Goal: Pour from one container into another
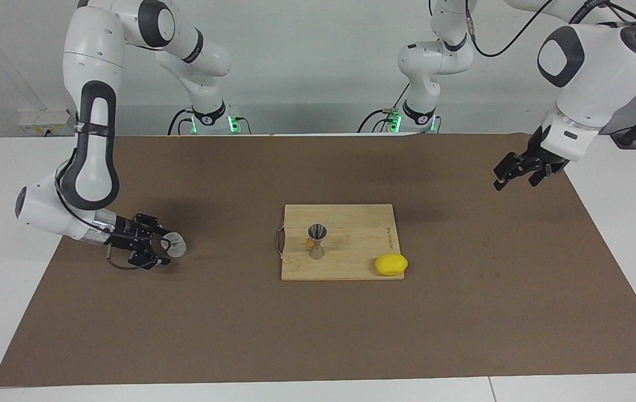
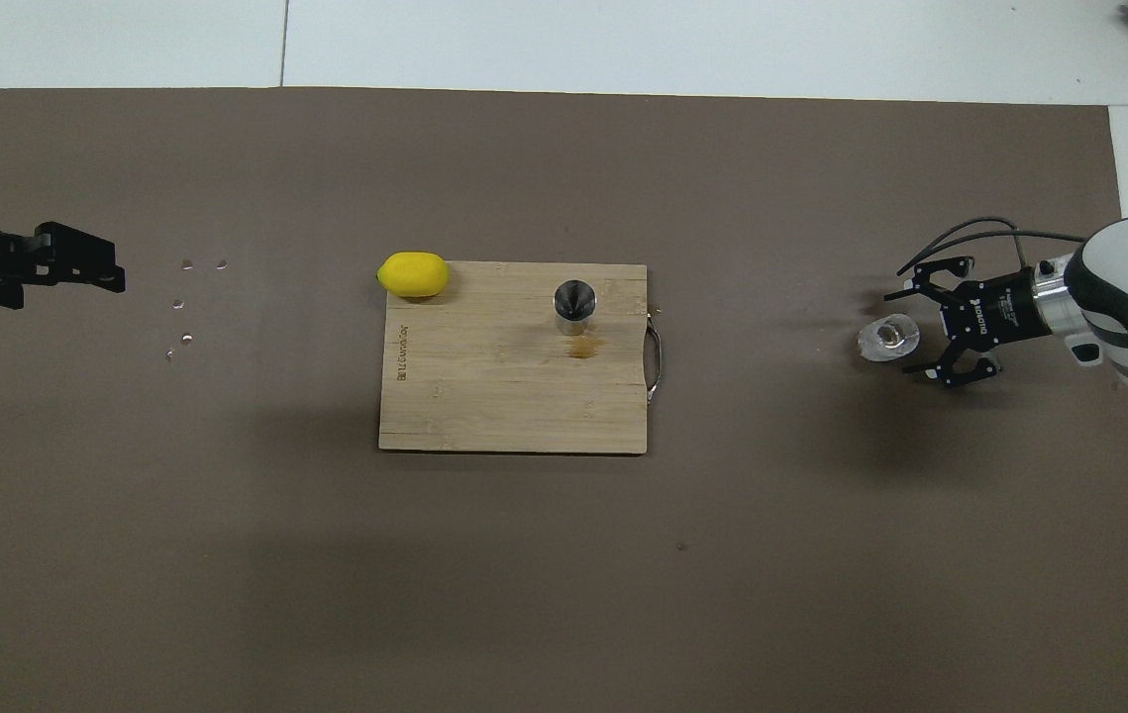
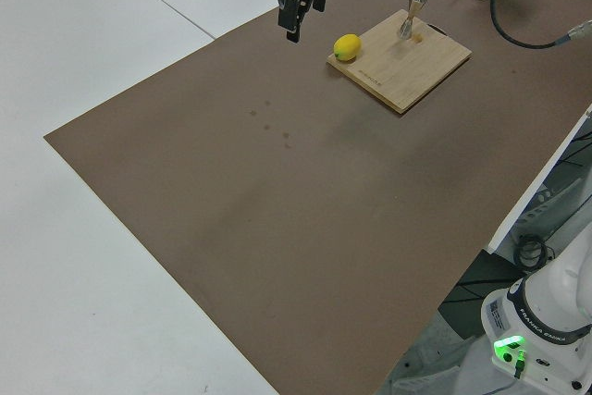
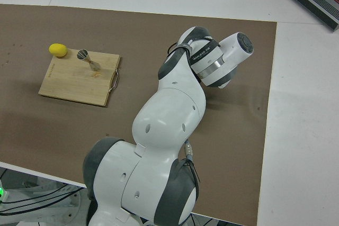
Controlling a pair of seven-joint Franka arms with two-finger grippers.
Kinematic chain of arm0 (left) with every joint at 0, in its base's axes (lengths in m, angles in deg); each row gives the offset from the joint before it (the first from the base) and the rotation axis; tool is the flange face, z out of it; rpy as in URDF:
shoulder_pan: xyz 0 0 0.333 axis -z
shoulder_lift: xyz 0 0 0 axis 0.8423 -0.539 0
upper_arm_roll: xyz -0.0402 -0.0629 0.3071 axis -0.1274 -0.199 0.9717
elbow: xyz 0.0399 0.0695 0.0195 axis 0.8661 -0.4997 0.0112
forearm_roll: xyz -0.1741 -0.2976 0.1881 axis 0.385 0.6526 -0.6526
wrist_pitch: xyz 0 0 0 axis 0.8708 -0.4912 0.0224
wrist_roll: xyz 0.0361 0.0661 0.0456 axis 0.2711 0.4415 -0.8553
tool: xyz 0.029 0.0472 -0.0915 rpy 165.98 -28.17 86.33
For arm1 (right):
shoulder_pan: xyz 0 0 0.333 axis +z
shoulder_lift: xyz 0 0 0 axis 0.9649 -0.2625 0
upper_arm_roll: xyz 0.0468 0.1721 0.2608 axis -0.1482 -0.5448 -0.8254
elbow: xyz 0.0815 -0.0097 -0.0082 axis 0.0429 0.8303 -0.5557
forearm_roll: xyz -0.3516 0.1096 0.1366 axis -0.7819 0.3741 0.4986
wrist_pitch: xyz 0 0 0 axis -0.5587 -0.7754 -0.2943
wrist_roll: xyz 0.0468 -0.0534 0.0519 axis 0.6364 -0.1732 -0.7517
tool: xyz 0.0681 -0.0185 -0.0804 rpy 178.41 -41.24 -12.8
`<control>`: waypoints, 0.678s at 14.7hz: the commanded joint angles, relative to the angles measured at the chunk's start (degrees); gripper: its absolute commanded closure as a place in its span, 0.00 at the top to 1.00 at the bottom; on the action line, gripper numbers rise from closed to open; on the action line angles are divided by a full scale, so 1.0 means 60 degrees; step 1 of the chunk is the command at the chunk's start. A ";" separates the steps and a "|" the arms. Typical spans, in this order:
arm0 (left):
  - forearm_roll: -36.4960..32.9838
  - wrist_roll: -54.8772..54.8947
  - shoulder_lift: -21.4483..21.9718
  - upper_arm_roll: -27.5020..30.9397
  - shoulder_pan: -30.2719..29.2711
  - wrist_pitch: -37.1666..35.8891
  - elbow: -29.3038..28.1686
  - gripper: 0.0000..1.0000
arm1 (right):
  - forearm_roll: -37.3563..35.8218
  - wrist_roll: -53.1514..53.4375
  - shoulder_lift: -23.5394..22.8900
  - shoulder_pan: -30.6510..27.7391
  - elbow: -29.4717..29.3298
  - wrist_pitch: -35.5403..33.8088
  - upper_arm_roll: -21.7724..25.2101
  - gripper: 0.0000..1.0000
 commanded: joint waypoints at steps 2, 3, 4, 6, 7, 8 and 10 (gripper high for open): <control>-0.0260 0.0215 0.0632 -0.0021 0.0152 -0.0562 -0.0300 1.00 | 0.0289 -0.0258 0.0290 -0.0121 0.0354 0.0055 -0.0095 0.87; -0.0260 0.0199 0.0662 -0.0022 0.0153 -0.0547 -0.0345 1.00 | 0.0289 -0.0258 0.0305 -0.0121 0.0354 0.0026 -0.0095 0.76; -0.0260 0.0214 0.0662 -0.0022 0.0094 -0.0547 -0.0360 1.00 | 0.0289 -0.0258 0.0305 -0.0121 0.0354 0.0025 -0.0095 0.66; -0.0274 0.0258 0.0648 -0.0065 -0.0008 -0.0793 0.0018 1.00 | 0.0332 -0.0170 0.0305 -0.0121 0.0339 0.0025 -0.0095 0.37; -0.0289 0.0258 0.0633 -0.0138 -0.0038 -0.1173 0.0238 1.00 | 0.0332 -0.0155 0.0305 -0.0121 0.0339 0.0025 -0.0095 0.26; -0.0289 0.0301 0.0590 -0.0153 -0.0096 -0.1568 0.0530 1.00 | 0.0405 -0.0097 0.0305 -0.0135 0.0310 -0.0047 -0.0095 0.13; -0.0304 0.0287 0.0502 -0.0197 -0.0111 -0.2127 0.0986 1.00 | 0.0523 0.0180 0.0334 -0.0121 0.0222 -0.0223 -0.0095 0.00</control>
